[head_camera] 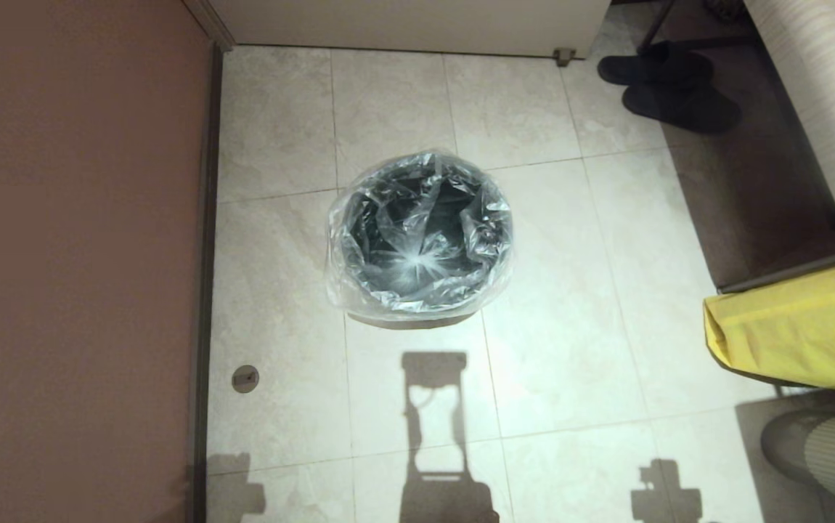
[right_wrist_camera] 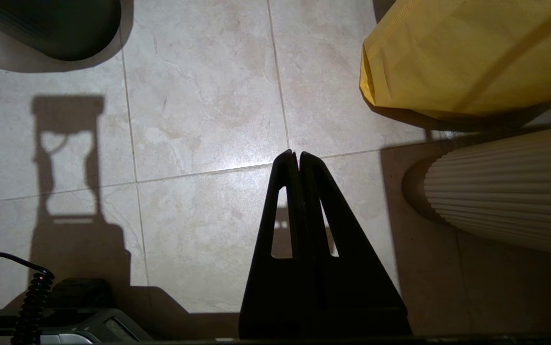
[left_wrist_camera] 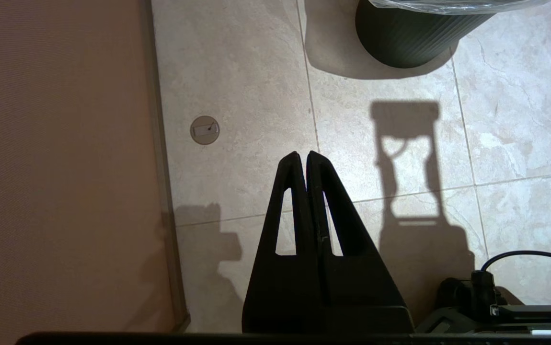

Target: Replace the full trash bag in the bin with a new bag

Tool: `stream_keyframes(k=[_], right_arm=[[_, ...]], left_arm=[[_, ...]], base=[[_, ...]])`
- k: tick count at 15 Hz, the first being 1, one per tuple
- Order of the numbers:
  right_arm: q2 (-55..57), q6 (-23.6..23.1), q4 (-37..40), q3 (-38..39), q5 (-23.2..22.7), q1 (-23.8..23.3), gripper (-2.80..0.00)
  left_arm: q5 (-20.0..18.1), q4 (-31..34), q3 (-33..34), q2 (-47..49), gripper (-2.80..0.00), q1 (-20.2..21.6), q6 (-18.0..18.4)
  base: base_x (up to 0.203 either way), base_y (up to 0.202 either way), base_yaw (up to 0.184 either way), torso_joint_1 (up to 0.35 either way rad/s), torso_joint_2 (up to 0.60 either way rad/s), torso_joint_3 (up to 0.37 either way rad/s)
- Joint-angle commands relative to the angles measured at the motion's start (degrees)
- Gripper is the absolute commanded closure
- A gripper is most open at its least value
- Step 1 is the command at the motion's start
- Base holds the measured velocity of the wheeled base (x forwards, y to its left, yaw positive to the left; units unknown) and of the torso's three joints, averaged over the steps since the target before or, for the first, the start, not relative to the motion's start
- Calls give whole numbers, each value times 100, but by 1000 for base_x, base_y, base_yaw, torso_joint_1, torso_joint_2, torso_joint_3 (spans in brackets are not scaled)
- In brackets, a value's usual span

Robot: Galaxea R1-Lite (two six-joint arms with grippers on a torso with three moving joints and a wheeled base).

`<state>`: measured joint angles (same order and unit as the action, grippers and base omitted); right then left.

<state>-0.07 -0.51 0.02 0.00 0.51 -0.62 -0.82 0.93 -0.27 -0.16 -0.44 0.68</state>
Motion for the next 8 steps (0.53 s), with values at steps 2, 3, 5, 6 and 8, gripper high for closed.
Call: stream_keyframes(k=[2,3,5,6,8], right_arm=[[7,-2,-2,0,1,1,0],[7,-10,-2,0,1,1,0],[7,-45,-2,0,-11,1,0],[7,-54,-2,0,-16,1,0],[7,-28,-2,0,-16,1,0]], left_arm=[[1,4,0,16,0,0,2],[-6,4,0,16,0,0,2],[3,1,0,16,0,0,2],[1,-3,0,16,0,0,2],[1,2,0,16,0,0,2]], base=[[0,0,0,0,0,0],[0,0,0,0,0,0],[0,0,0,0,0,0],[0,0,0,0,0,0],[0,0,0,0,0,0]])
